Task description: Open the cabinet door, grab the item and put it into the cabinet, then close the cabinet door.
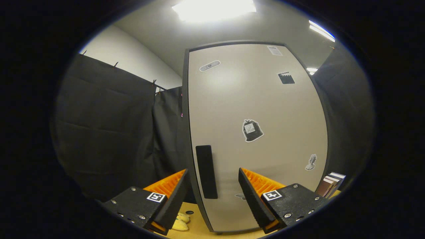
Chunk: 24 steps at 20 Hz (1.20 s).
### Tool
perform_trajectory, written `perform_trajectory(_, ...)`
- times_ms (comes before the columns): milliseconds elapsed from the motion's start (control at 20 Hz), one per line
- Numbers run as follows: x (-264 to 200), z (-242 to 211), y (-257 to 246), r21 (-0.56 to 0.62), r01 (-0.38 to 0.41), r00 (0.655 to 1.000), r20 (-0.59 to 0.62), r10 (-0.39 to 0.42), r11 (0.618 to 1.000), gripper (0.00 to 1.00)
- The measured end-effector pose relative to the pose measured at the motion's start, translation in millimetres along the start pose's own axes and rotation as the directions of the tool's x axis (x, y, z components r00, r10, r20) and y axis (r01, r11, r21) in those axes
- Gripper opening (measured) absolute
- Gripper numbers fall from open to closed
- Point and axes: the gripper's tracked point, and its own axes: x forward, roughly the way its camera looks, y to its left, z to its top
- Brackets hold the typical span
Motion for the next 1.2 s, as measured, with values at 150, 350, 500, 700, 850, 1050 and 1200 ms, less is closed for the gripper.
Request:
perform_trajectory(150, 19.7, -7.2, 6.8, -0.025, 0.003, 1.0, -0.031, -0.004, 1.0, 0.84)
perform_trajectory(350, 43.1, -33.1, 10.9, -0.033, 0.017, 0.992, -0.128, -0.021, 0.999, 0.65)
perform_trajectory(500, 54.0, -40.8, 8.0, -0.043, 0.044, 0.987, -0.155, -0.051, 0.998, 0.48)
perform_trajectory(700, 57.2, -43.8, 6.9, -0.04, 0.054, 0.981, -0.183, -0.06, 0.998, 0.34)
perform_trajectory(850, 54.9, -44.8, 6.1, -0.07, 0.047, 0.978, -0.198, -0.06, 0.996, 0.26)
perform_trajectory(1050, 47.5, -44.0, 6.8, -0.063, 0.017, 0.976, -0.215, -0.03, 0.998, 0.24)
perform_trajectory(1200, 34.8, -39.4, 10.4, -0.058, -0.005, 0.976, -0.219, -0.008, 0.998, 0.24)
